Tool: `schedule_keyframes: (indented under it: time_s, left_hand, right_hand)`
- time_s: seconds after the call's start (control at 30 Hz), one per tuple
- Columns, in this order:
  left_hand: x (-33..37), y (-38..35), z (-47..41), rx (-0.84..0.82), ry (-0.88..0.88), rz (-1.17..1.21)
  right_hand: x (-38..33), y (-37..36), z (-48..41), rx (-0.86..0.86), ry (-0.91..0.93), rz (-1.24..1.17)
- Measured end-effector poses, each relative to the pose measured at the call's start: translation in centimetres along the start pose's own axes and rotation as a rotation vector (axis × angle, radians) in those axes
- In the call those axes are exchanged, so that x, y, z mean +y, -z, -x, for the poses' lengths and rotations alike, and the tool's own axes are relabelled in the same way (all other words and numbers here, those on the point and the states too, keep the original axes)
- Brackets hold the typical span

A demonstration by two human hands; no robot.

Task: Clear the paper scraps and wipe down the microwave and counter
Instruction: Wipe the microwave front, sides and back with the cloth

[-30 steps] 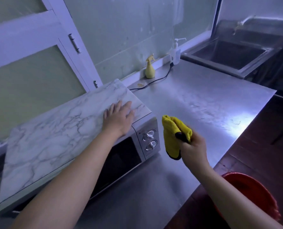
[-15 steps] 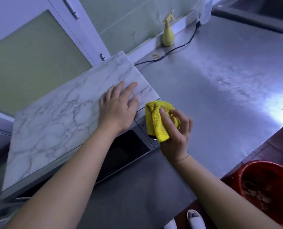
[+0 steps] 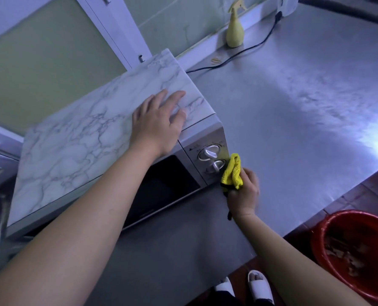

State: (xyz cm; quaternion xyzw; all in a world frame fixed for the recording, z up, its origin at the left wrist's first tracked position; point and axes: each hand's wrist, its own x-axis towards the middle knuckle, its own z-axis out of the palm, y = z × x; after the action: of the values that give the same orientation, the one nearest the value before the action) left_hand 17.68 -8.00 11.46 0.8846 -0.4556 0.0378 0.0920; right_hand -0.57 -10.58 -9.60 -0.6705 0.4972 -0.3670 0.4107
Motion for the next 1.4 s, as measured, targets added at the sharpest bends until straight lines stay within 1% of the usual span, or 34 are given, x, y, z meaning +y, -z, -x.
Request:
schedule_keyframes:
  time_s: [0.13, 0.23, 0.27, 0.33, 0.43, 0.5, 0.53, 0.63, 0.67, 0.7, 0.73, 0.8, 0.87, 0.93, 1.1, 1.2, 1.33, 1.4]
  left_hand:
    - [-0.1, 0.1, -0.3, 0.004, 0.033, 0.018]
    - [0.0, 0.2, -0.3, -0.021, 0.042, 0.03]
    - [0.0, 0.3, -0.3, -0.03, 0.043, 0.03]
    - [0.1, 0.4, -0.2, -0.035, 0.042, 0.034]
    - [0.0, 0.4, -0.1, -0.033, 0.034, 0.053]
    - [-0.1, 0.5, -0.1, -0.039, 0.026, 0.071]
    - [-0.1, 0.5, -0.1, -0.043, 0.024, 0.08]
    - [-0.1, 0.8, -0.1, -0.049, 0.02, 0.114]
    - [-0.1, 0.9, -0.1, -0.049, 0.019, 0.132]
    - [-0.2, 1.0, -0.1, -0.047, 0.018, 0.154]
    - [-0.2, 1.1, -0.1, -0.042, 0.02, 0.176]
    - [-0.3, 1.2, -0.2, -0.027, 0.029, 0.2]
    - [-0.4, 1.0, -0.2, -0.003, 0.027, 0.2]
    - [-0.4, 0.8, -0.2, 0.018, 0.014, 0.193]
    - [-0.5, 0.3, -0.4, 0.024, 0.0, 0.173]
    - [-0.4, 0.1, -0.5, 0.024, -0.007, 0.162]
    - [-0.3, -0.2, -0.8, 0.026, -0.01, 0.138]
    - [-0.1, -0.3, -1.0, 0.019, -0.009, 0.133]
  right_hand:
    - [-0.9, 0.0, -0.2, -0.015, -0.154, -0.035]
    - [-1.6, 1.4, -1.3, -0.123, -0.304, -0.132]
    - [-1.9, 2.3, -1.6, -0.133, -0.343, -0.18]
    - [-2.9, 4.6, -1.4, -0.06, -0.342, -0.242]
    - [-6.0, 7.3, 1.1, 0.023, -0.146, -0.3]
    - [-8.7, 7.5, 3.2, 0.042, -0.038, -0.39]
    - [-10.1, 7.3, 3.9, 0.074, 0.044, -0.416]
    - [-14.3, 5.5, 4.5, 0.256, 0.408, -0.352]
    - [-15.5, 4.5, 4.4, 0.298, 0.501, -0.315]
    - [-16.2, 3.3, 4.4, 0.322, 0.558, -0.29]
    - [-16.6, 1.8, 4.5, 0.329, 0.574, -0.275]
    - [-16.2, -1.3, 4.7, 0.345, 0.544, -0.241]
    - [-15.3, -4.1, 5.1, 0.433, 0.514, -0.203]
    - [-14.6, -6.3, 4.9, 0.535, 0.511, -0.221]
    - [-13.5, -9.6, 4.1, 0.715, 0.457, -0.184]
    - [-11.4, -10.8, 4.8, 0.719, 0.389, -0.16]
    - [-8.8, -11.8, 5.7, 0.652, 0.181, -0.192]
    - [-8.3, -11.8, 5.5, 0.64, 0.139, -0.172]
